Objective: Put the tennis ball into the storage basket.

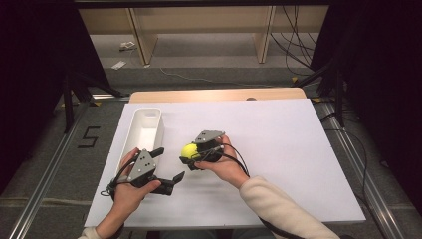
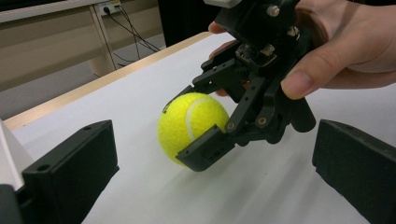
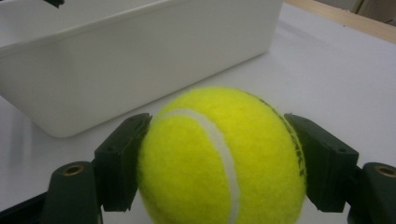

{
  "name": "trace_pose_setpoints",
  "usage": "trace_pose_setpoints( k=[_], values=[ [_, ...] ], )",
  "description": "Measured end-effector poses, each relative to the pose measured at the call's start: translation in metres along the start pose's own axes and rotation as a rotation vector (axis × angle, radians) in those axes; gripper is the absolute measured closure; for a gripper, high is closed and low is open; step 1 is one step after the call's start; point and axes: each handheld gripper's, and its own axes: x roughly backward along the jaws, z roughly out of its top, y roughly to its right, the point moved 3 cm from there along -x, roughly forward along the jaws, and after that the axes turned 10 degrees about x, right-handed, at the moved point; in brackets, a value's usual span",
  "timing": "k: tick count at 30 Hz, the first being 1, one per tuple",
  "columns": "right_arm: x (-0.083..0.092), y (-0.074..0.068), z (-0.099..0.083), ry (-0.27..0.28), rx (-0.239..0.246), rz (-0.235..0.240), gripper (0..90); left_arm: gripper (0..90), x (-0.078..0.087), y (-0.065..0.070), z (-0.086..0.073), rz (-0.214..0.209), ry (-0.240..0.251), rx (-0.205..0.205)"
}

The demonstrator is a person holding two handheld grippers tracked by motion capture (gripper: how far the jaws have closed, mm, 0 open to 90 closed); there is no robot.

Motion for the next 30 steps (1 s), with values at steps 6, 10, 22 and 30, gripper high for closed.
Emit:
trace_pose_setpoints(
  k=[6, 10, 22, 30],
  values=[
    [0.0036, 0.0031, 0.0033, 0.012, -0.005, -0.010, 26.6, 0.0, -0.0003, 0.0002, -0.0001, -0.004, -0.001, 0.001],
    [0.0045, 0.0034, 0.0044, 0.012, -0.008, -0.011, 26.6, 0.0, -0.0001, 0.0005, 0.0000, -0.003, -0.001, -0.001],
    [0.0081, 0.0065, 0.0076, 0.019, -0.012, -0.025, 26.6, 0.0, -0.0002, 0.0006, -0.0002, -0.005, 0.002, 0.002],
    [0.0085, 0.0068, 0.0085, 0.022, -0.006, -0.030, 26.6, 0.0, -0.0002, 0.0010, 0.0000, -0.004, 0.002, 0.002]
  ],
)
